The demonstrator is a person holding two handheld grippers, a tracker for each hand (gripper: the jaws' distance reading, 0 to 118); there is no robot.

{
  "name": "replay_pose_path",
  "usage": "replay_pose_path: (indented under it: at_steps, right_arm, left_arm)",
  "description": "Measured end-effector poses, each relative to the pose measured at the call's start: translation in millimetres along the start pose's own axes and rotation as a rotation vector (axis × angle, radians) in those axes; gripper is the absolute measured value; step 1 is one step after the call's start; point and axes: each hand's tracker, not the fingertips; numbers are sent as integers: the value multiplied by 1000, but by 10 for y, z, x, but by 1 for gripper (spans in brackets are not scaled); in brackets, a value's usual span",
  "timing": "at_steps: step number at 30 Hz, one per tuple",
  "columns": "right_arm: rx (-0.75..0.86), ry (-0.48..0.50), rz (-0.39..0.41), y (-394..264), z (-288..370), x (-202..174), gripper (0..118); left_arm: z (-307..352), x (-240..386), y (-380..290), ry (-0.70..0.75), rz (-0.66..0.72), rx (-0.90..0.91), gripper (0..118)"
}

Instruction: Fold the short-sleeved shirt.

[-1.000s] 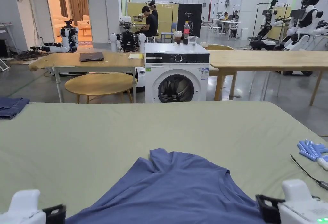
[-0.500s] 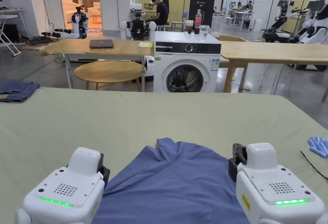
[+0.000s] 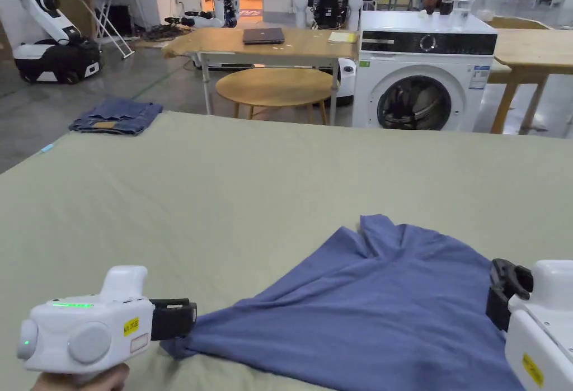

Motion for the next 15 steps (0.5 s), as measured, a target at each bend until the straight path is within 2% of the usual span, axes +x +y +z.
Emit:
replay_pose_path:
  at_steps: [4, 6, 7, 8, 9, 10, 11, 13, 15]
  right_arm:
    - [-36, 3, -3, -71, -165, -2, 0]
    - [-52, 4, -3, -97, -240, 10, 0]
    - [-59, 2, 0, -95, -280, 34, 0]
    - [-69, 1, 2, -89, -334, 72, 0]
    - [-78, -4, 5, -86, -396, 109, 0]
    - [-85, -11, 8, -77, -467, 157, 0]
    - [-93, -26, 15, -60, -561, 223, 0]
    - [-115, -45, 31, -16, -804, 370, 0]
    - [-163, -75, 86, 48, -1163, 506, 0]
  left_arm:
    - [-273, 92, -43, 1, -44, -58, 117]
    - [-470, 172, -71, -30, -68, -112, 109]
    - [-554, 203, -92, -20, -81, -129, 95]
    - [-643, 226, -114, 0, -100, -153, 53]
    - [-719, 234, -137, 14, -114, -177, 24]
    - [-754, 219, -148, -6, -107, -196, 18]
    - [-746, 225, -166, -44, -79, -175, 0]
    - [-630, 296, -143, -57, -94, -158, 0]
    - [-480, 382, -119, -24, -151, -138, 0]
